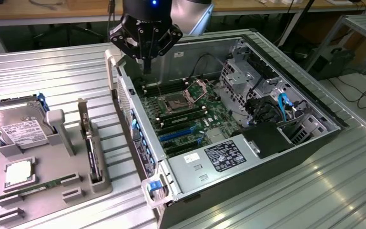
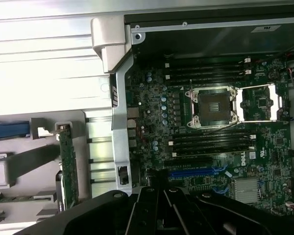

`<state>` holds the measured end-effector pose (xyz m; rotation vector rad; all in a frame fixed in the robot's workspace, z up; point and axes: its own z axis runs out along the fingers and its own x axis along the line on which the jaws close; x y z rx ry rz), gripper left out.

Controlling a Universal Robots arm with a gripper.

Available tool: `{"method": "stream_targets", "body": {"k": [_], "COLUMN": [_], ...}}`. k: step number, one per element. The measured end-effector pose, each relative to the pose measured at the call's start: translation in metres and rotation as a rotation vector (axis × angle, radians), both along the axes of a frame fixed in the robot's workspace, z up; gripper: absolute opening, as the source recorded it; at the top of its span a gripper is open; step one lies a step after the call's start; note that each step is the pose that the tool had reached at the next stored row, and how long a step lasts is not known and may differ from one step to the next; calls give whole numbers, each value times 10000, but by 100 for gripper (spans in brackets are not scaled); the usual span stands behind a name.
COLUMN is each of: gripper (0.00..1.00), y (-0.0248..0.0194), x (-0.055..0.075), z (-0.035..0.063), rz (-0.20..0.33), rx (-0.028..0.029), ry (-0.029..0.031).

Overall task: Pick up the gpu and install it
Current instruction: 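Reach for the gpu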

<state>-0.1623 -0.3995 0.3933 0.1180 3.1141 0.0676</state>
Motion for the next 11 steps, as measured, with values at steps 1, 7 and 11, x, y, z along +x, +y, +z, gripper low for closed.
{"method": "stream_targets", "body": {"k": [1,7,11], "gripper": [11,11,11], "y": [0,-2,-3], "x": [-9,-58,-93], "z": [0,0,0], "rz": [0,-1,0], "rx": [0,0,0], "ry": [1,5,8]}}
